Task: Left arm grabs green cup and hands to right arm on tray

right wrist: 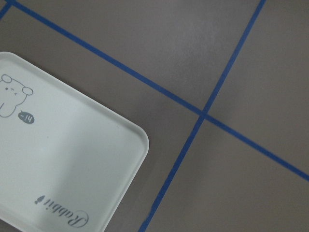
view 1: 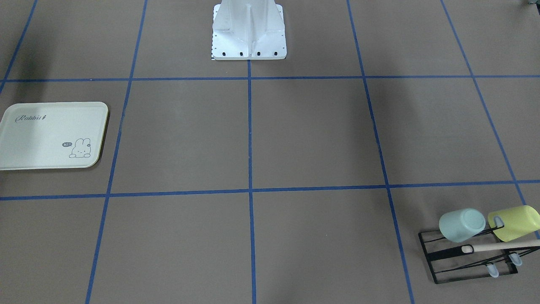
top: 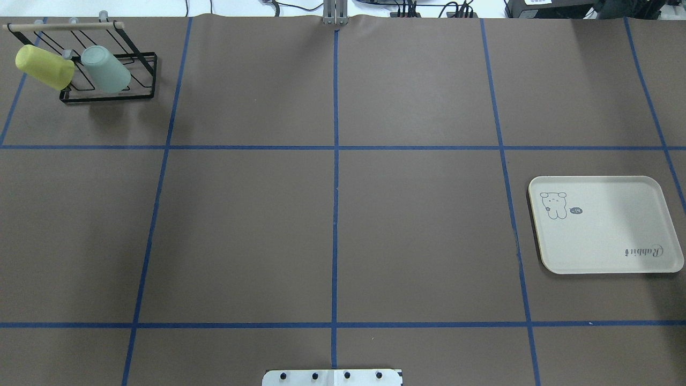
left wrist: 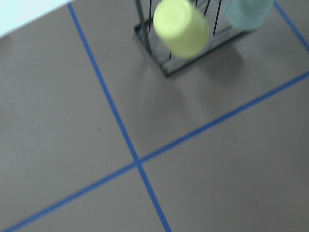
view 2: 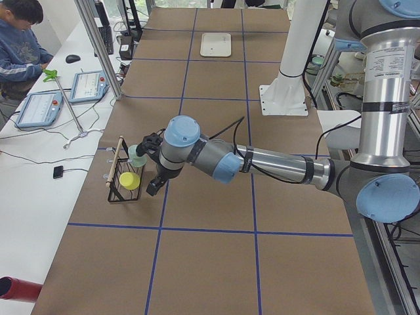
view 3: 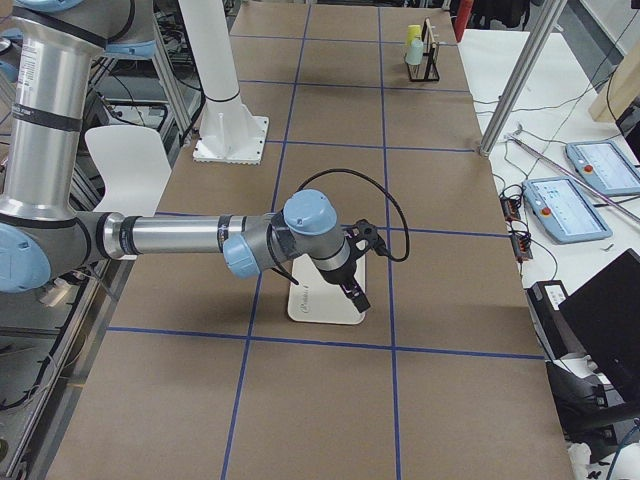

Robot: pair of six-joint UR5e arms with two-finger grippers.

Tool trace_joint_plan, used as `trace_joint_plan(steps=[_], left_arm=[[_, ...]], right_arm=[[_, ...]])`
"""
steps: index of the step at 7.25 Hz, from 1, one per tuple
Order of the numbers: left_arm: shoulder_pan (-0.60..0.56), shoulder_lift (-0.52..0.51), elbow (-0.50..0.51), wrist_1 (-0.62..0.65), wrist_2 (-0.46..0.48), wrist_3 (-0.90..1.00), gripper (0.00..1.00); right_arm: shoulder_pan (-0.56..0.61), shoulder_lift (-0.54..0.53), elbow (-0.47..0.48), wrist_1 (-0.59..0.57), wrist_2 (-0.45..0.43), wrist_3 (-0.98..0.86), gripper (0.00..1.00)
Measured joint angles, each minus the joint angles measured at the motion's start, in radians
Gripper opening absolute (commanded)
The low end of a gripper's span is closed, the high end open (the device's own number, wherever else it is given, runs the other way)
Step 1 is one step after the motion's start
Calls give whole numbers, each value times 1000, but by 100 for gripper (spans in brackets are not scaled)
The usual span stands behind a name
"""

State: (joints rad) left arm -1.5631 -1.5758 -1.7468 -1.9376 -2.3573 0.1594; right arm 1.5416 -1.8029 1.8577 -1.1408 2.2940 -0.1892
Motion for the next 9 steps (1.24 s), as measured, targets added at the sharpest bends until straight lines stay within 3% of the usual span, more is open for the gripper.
trace_joint_plan(steps=[3,6,9], left_arm=[[1,-38,65,-85,-1,-19,100],[113,-124,91,-137,3,-306,100],[223,-289,181,-130,15,-545,100]], right_arm=[[-1,9,-19,50,17,71,100],[-31,79,-15,68,85,299,99],[-154,174,-14,66,81,582,100]])
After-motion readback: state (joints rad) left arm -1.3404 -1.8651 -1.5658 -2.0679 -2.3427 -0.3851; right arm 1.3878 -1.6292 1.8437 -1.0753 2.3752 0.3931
